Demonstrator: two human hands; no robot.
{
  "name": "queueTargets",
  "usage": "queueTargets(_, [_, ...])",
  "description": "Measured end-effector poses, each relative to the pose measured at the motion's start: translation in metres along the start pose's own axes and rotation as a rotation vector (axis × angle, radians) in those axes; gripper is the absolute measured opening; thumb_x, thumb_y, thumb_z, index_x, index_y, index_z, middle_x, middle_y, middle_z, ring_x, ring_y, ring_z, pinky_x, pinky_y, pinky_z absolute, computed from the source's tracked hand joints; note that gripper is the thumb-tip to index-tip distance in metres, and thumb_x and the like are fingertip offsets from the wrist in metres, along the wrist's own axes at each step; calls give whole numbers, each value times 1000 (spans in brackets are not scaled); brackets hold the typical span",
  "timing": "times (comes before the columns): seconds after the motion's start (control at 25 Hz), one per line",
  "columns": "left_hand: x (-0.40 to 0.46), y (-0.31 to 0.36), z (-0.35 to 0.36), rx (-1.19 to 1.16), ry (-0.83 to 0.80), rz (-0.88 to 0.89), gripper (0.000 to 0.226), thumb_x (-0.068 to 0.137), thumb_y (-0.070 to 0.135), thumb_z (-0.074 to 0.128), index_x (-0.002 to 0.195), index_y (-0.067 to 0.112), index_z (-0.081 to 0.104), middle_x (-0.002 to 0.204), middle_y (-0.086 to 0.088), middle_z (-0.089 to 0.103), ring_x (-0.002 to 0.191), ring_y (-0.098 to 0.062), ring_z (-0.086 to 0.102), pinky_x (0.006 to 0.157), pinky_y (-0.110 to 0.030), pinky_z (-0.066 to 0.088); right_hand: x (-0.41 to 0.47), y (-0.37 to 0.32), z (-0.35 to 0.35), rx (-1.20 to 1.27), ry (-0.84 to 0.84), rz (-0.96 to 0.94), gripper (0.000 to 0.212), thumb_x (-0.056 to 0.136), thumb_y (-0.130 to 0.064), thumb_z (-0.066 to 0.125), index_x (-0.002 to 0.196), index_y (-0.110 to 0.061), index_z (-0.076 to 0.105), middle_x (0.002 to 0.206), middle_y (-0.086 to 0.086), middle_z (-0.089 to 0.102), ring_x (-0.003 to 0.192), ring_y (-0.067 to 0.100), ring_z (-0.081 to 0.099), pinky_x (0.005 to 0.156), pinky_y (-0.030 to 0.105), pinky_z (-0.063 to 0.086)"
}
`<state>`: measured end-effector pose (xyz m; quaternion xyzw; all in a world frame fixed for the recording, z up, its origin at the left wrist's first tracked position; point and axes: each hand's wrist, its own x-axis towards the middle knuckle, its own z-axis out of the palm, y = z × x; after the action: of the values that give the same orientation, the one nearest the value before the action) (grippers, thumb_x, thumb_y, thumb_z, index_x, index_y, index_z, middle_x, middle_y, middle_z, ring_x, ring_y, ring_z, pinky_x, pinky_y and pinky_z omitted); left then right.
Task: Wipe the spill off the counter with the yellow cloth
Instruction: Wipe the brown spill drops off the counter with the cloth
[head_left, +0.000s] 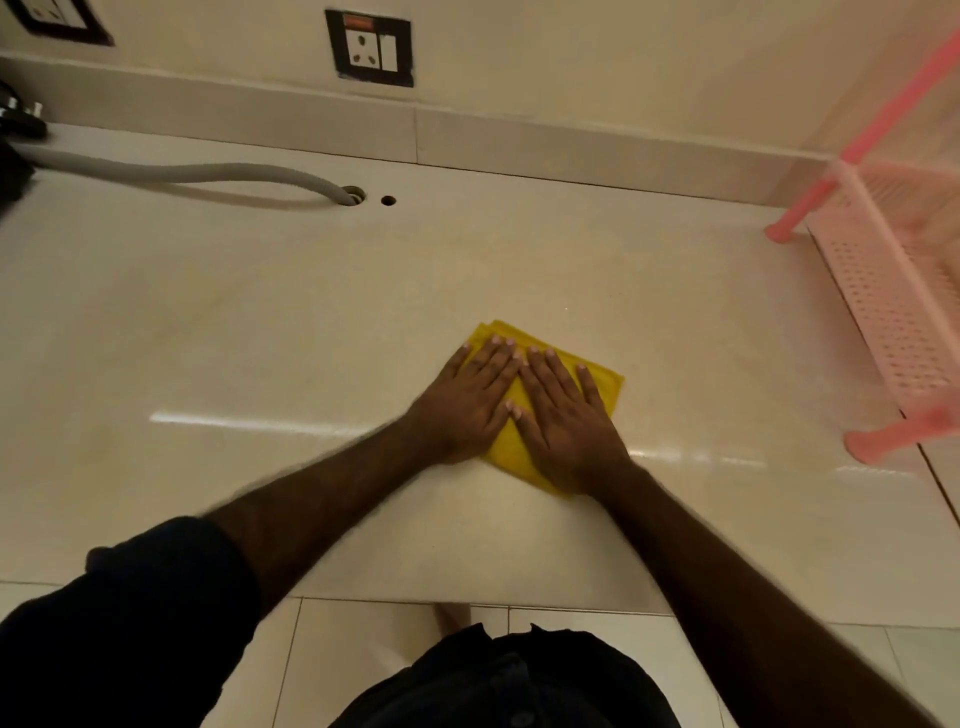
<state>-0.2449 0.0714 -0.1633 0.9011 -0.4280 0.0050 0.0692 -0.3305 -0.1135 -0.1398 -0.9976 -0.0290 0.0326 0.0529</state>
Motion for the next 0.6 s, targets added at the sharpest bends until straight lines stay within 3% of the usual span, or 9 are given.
queueTargets(0.12, [-4,24,2,-4,-5,61,64,108,44,25,162,10,26,172,-10,20,161,-26,13,131,-51,13,-34,0,5,21,-8,81,74,105,-52,14,167,-12,22,178,7,14,166,26,6,133,57,9])
queueTargets(0.2, [-5,23,0,7,-16,15,65,107,45,24,163,13,24,173,-7,17,162,-24,10,130,-55,8,-24,-7,2,29,-62,114,78,101,-53,7,168,-13,15,179,7,5,166,26,-1,134,56,3])
queueTargets(0.28, [-10,8,-4,23,-19,-45,64,106,44,24,162,13,29,172,-7,22,161,-28,14,128,-62,10,1,-23,3,18,-92,114,74,105,-51,12,169,-15,9,179,7,-1,166,25,-6,134,55,-3])
queueTargets(0.4, [-30,-34,-12,61,-29,-159,64,104,43,24,159,14,36,169,-8,30,158,-35,22,124,-69,17,45,-60,7,25,-87,36,69,110,-44,30,169,-15,10,179,8,-1,167,26,-6,133,54,-5])
queueTargets(0.6, [-114,-99,-25,89,-8,-364,66,103,43,21,159,12,35,168,-11,31,157,-38,24,123,-67,18,76,-147,19,-27,-77,-224,70,108,-47,27,169,-15,12,179,8,3,167,26,-4,133,54,-5])
